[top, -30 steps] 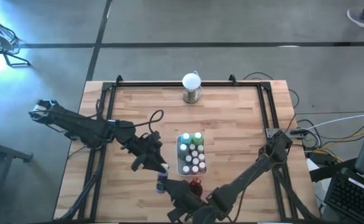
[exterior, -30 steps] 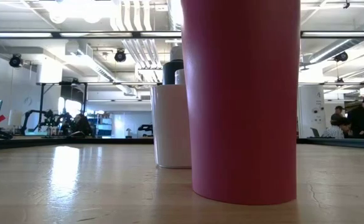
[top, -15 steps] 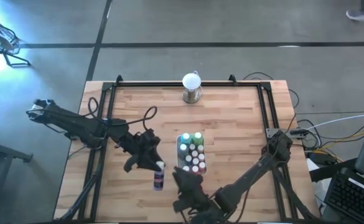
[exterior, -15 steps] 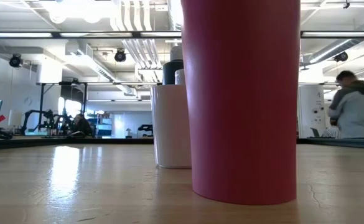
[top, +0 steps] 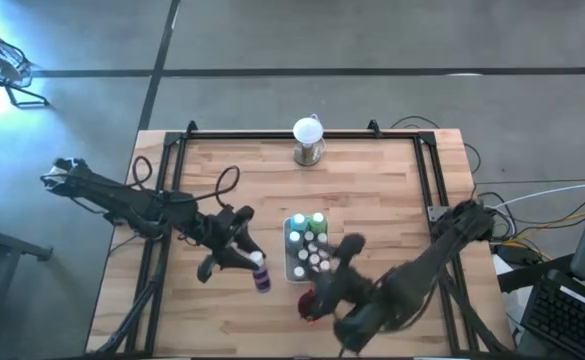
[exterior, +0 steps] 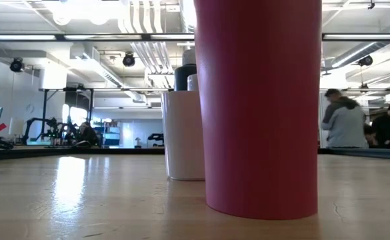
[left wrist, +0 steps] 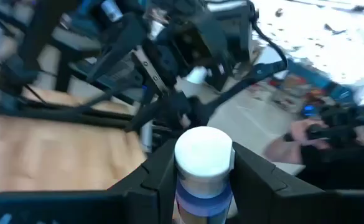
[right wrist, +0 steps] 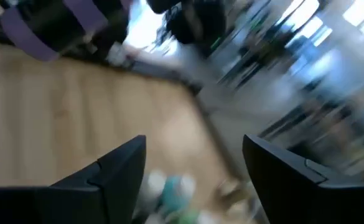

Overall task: Pick & Place Paint Supplies
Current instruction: Put the purple paint bottle into the white bin

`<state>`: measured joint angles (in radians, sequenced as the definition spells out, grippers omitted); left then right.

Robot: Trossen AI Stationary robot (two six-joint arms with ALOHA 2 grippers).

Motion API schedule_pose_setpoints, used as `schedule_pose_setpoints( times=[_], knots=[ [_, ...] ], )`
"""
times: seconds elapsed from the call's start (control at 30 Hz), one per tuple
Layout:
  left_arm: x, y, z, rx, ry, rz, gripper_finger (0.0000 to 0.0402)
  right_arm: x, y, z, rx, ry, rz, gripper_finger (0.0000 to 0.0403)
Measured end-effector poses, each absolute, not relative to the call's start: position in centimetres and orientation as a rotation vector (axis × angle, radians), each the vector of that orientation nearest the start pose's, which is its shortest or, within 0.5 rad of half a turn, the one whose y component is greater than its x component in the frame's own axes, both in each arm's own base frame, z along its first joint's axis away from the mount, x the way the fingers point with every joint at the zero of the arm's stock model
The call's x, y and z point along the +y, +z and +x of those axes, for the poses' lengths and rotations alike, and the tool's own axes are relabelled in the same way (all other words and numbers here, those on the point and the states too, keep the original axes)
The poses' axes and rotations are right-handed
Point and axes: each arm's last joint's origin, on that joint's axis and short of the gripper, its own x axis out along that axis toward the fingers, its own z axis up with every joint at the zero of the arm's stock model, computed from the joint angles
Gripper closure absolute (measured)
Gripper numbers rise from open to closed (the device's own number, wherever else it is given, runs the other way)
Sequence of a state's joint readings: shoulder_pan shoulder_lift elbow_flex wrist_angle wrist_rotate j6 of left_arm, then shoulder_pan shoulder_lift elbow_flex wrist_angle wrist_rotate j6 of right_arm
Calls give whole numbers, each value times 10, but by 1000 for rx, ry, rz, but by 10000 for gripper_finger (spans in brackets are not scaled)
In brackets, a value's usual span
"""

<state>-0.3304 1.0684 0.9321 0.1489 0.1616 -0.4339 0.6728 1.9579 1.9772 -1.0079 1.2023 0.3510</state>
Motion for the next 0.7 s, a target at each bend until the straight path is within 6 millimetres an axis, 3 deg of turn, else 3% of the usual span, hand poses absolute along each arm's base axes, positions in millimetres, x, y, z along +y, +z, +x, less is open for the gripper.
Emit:
schedule_pose_setpoints(
  times=[0.13,0.33,0.7],
  knots=[
    [-83,362,226,59,-412,-336,277,206,353,316,598,-538,-270,153],
    [-84,360,227,33,-322,-232,277,187,348,289,643,-533,-119,171],
    [-89,342,245,73,-148,-74,276,150,317,236,651,-624,124,169]
  ],
)
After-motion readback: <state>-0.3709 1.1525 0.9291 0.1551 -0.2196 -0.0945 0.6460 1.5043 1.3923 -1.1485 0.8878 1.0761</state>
